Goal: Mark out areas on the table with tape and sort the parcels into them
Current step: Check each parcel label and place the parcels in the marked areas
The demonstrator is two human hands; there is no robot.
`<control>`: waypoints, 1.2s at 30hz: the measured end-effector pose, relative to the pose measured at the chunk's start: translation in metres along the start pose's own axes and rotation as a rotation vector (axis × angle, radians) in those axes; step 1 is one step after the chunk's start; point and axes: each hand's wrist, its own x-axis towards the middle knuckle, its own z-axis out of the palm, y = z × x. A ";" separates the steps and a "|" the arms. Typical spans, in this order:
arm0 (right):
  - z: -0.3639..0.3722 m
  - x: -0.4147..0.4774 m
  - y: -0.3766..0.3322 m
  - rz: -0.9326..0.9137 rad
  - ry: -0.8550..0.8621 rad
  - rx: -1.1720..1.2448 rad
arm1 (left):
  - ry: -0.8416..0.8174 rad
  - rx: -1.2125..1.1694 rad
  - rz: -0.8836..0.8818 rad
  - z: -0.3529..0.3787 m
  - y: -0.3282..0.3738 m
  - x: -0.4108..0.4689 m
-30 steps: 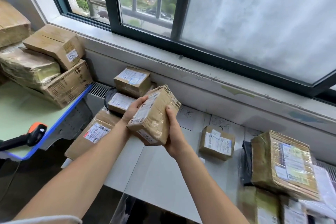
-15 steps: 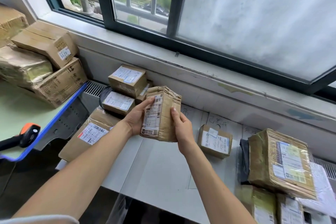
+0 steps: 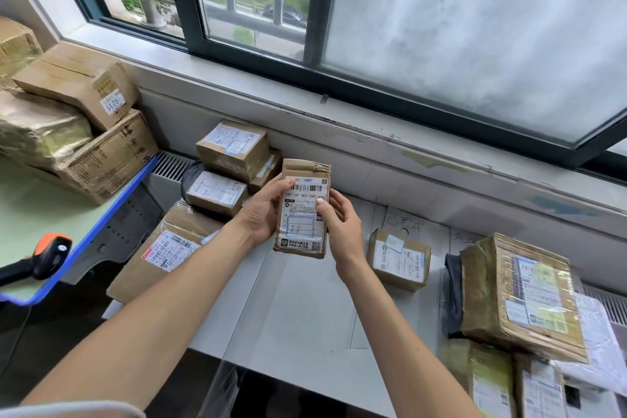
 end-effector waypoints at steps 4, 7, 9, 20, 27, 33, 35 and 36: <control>-0.002 0.000 0.001 -0.007 0.017 0.008 | -0.008 0.026 0.000 0.003 0.000 -0.002; -0.003 0.000 0.004 -0.005 0.016 0.020 | -0.004 0.037 -0.010 0.003 -0.002 -0.001; -0.004 -0.001 0.005 -0.002 0.018 0.030 | 0.007 0.060 -0.021 -0.001 -0.005 0.001; -0.004 -0.018 0.042 0.194 0.061 -0.073 | 0.326 0.291 -0.190 -0.032 -0.047 0.000; -0.021 -0.026 0.099 0.322 0.169 -0.156 | 0.380 0.553 -0.320 -0.039 -0.086 -0.001; -0.021 -0.004 0.120 0.365 0.240 -0.275 | 0.417 0.650 -0.259 -0.036 -0.101 0.007; -0.015 0.004 0.123 0.365 0.244 -0.283 | 0.454 0.672 -0.220 -0.041 -0.102 0.010; -0.012 0.008 0.124 0.359 0.241 -0.288 | 0.470 0.675 -0.202 -0.042 -0.102 0.011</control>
